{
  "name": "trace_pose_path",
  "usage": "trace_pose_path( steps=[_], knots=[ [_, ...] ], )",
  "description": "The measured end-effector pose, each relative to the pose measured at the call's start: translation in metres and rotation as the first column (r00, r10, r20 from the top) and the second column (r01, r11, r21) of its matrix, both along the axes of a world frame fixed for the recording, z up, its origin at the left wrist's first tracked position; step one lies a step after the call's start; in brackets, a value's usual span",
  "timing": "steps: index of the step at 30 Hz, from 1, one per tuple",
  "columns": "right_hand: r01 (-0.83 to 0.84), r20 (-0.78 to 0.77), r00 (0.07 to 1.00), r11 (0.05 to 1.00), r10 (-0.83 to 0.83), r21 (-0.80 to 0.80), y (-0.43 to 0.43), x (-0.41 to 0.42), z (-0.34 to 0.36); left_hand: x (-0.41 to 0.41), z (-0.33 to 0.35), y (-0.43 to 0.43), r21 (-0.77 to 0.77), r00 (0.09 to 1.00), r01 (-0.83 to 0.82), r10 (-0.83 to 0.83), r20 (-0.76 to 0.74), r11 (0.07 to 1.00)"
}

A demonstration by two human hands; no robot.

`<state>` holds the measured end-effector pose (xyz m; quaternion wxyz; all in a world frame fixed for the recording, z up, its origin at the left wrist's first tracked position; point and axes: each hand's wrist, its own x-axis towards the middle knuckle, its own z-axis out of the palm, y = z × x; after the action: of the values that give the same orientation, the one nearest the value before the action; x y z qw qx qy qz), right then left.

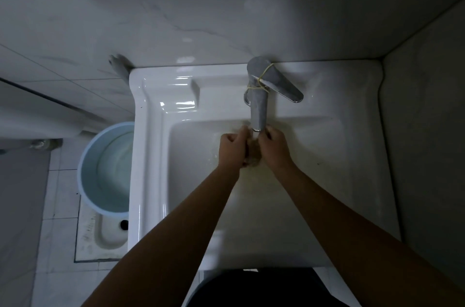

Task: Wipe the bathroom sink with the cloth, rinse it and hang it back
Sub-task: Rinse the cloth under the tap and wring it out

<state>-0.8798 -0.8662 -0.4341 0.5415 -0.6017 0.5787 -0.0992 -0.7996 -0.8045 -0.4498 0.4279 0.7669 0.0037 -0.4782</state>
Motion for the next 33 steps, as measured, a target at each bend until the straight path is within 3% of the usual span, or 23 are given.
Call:
trace_pose_path(
  steps=[3, 6, 9, 14, 18, 20, 21, 24, 26, 28, 33],
  knots=[
    [-0.078, 0.128, 0.989, 0.997, 0.074, 0.029, 0.003, -0.014, 0.002, 0.013, 0.003, -0.001, 0.047, 0.954, 0.008, 0.006, -0.301, 0.999],
    [-0.047, 0.188, 0.981, 0.998, 0.053, -0.034, 0.006, -0.024, -0.001, 0.019, 0.010, -0.001, 0.058, 0.933, 0.039, -0.015, -0.360, 0.998],
    [-0.022, 0.222, 0.975, 0.999, 0.015, 0.030, 0.005, -0.030, 0.004, 0.020, 0.013, -0.001, 0.066, 0.909, -0.047, 0.070, -0.411, 0.997],
    [0.109, 0.176, 0.974, 0.975, -0.144, 0.196, -0.001, -0.021, 0.002, 0.016, 0.009, 0.001, -0.139, 0.967, -0.100, 0.063, -0.245, 0.985],
    [0.125, 0.117, 0.974, 0.893, -0.192, 0.433, -0.006, -0.014, -0.003, 0.013, 0.014, 0.002, -0.226, 0.999, 0.043, -0.047, -0.010, 0.973],
    [0.083, 0.111, 0.985, 0.924, -0.133, 0.373, -0.006, -0.011, -0.006, 0.015, 0.008, 0.005, -0.169, 0.996, 0.035, -0.020, 0.089, 0.985],
    [0.060, 0.107, 0.989, 0.944, -0.100, 0.326, -0.005, -0.010, -0.006, 0.017, 0.008, 0.007, -0.123, 0.998, 0.002, 0.005, 0.055, 0.992],
    [0.078, 0.095, 0.990, 0.959, -0.108, 0.274, -0.002, -0.003, -0.004, 0.013, 0.012, 0.007, 0.037, 0.973, -0.017, 0.025, -0.229, 0.999],
    [0.088, 0.066, 0.993, 0.979, -0.102, 0.186, 0.002, -0.001, -0.003, 0.007, 0.008, 0.006, 0.079, 0.989, 0.067, -0.055, -0.135, 0.995],
    [-0.025, -0.003, 1.000, 0.999, 0.025, 0.044, 0.006, -0.002, -0.007, -0.002, 0.007, 0.005, 0.058, 0.997, 0.069, -0.070, 0.024, 0.996],
    [-0.069, -0.090, 0.994, 0.996, 0.063, -0.065, 0.010, -0.004, -0.015, -0.008, 0.008, 0.002, 0.014, 0.992, 0.076, -0.077, 0.104, 0.997]
  ],
)
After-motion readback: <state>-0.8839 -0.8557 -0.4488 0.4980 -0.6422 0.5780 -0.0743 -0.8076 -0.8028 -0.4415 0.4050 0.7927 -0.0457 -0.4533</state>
